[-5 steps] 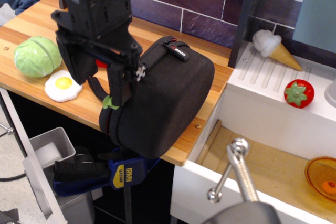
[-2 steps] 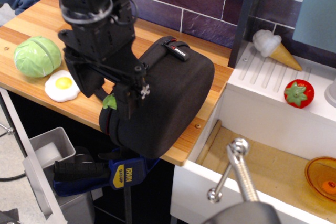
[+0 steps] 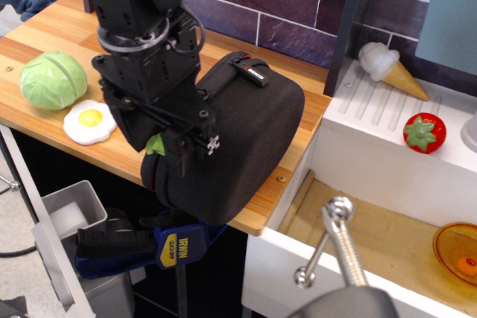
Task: Zip zipper bag
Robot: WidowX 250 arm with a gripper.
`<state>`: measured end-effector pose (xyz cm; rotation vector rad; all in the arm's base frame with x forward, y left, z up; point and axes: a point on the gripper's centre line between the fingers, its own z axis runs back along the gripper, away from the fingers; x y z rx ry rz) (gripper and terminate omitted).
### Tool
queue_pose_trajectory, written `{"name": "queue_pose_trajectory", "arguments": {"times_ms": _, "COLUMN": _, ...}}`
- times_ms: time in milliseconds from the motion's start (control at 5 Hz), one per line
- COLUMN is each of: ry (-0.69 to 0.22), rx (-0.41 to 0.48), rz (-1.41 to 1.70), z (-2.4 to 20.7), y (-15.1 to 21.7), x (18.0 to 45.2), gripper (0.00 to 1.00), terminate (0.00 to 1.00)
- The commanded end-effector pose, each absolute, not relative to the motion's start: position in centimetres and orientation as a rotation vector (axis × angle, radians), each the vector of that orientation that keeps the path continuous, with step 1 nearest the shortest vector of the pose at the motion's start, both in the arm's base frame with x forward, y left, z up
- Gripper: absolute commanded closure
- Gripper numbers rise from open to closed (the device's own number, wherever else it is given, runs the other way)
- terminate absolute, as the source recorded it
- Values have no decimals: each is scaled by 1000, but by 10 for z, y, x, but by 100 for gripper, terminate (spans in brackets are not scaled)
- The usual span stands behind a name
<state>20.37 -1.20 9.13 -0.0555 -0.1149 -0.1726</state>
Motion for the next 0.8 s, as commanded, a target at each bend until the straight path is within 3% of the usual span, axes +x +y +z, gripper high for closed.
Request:
{"name": "queue_pose_trajectory", "arguments": {"times_ms": 0, "ry": -161, "rx": -65, "rz": -151, "z": 106, "y": -14, "x": 214, "gripper": 100, "terminate": 0}}
{"name": "queue_pose_trajectory", "arguments": {"times_ms": 200, "ry": -109, "rx": -79, "rz": -139, "z": 108, "y": -12, "x": 215, "gripper": 100, "terminate": 0}}
{"name": "queue_pose_trajectory", "arguments": {"times_ms": 600, "ry": 30, "rx": 2, "rz": -255, "z": 75, "y": 19, "x": 161, "gripper": 100, "terminate": 0}}
